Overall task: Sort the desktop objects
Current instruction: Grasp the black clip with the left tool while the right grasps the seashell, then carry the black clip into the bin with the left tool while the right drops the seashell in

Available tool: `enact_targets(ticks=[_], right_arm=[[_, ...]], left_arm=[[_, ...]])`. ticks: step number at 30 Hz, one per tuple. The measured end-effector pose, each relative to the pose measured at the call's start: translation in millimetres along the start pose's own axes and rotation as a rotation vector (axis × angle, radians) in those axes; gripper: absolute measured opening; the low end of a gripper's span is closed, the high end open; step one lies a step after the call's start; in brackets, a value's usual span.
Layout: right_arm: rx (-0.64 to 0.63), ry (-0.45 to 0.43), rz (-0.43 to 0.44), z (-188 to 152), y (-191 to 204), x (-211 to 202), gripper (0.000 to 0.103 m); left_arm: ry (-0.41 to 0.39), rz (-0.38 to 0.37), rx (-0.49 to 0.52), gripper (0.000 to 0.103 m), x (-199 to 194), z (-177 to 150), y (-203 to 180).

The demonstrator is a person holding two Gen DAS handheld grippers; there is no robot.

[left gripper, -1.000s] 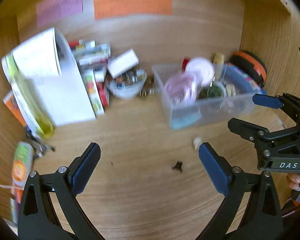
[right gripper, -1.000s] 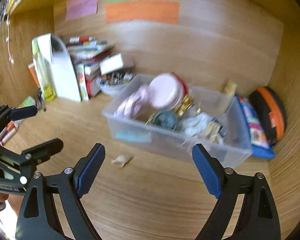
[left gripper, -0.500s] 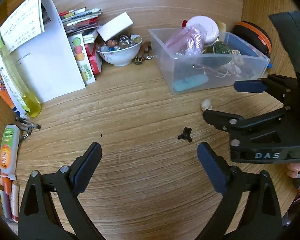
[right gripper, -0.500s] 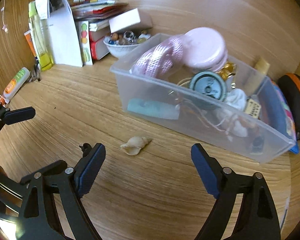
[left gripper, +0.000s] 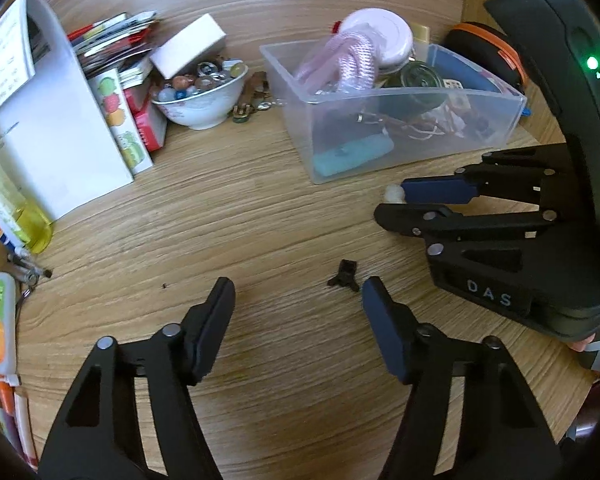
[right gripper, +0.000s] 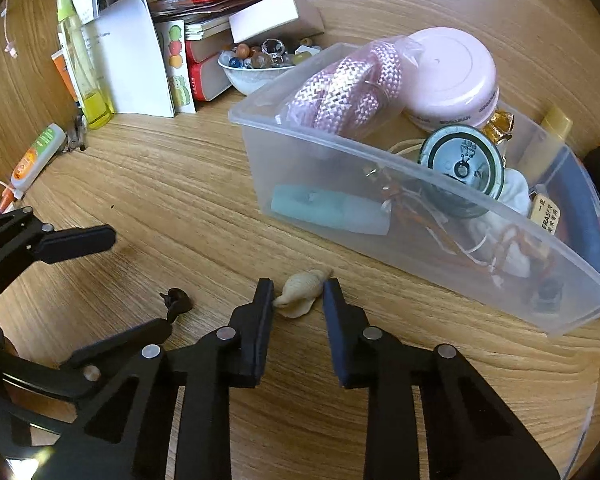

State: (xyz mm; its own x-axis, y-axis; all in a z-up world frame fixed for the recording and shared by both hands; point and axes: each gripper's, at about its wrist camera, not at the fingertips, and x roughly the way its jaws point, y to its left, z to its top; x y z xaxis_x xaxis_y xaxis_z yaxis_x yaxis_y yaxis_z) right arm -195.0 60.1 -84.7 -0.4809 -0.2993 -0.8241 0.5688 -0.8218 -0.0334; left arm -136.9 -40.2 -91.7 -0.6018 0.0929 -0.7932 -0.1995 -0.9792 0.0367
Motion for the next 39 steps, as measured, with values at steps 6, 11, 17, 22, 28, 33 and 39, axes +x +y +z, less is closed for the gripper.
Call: enact_targets(ticks=[6,11,17,22,28,33,39], right_arm=[[0.005,-0.027,0.017,-1.2,-2.7,-9.1,0.023],[0.02,-0.057,0.035,-2.3,-10.3,-22.2,0.023],[0.041,-0.067,0.055,-5.8,-18.1,-28.3,0.023],[0.054,-0.068,0.067,-10.4,-23.3,-31.9,0.023],[0.06,-0.075,0.064,-18.3,-28.7,-41.0,0.023],[0.073,-0.097,0.063,-23.9,-38.7,-54.6,0.023],[0.088,-0.137,0.053,-29.1,-55.5,-75.8,0.023]], left_arm=[[0.014,0.004,0.014,0.049,7.9,4.6,-7.8],[0.009,0.007,0.027,0.033,8.3,7.0,-12.7],[-0.001,0.006,0.043,0.016,6.5,5.7,-18.5],[-0.006,-0.001,0.037,0.016,5.7,5.5,-17.9],[-0.023,0.005,0.028,0.016,-0.5,4.8,-18.1],[-0.066,0.001,0.017,0.016,-17.3,8.7,-20.3],[-0.126,-0.023,0.003,0.016,-39.7,25.0,-25.7]])
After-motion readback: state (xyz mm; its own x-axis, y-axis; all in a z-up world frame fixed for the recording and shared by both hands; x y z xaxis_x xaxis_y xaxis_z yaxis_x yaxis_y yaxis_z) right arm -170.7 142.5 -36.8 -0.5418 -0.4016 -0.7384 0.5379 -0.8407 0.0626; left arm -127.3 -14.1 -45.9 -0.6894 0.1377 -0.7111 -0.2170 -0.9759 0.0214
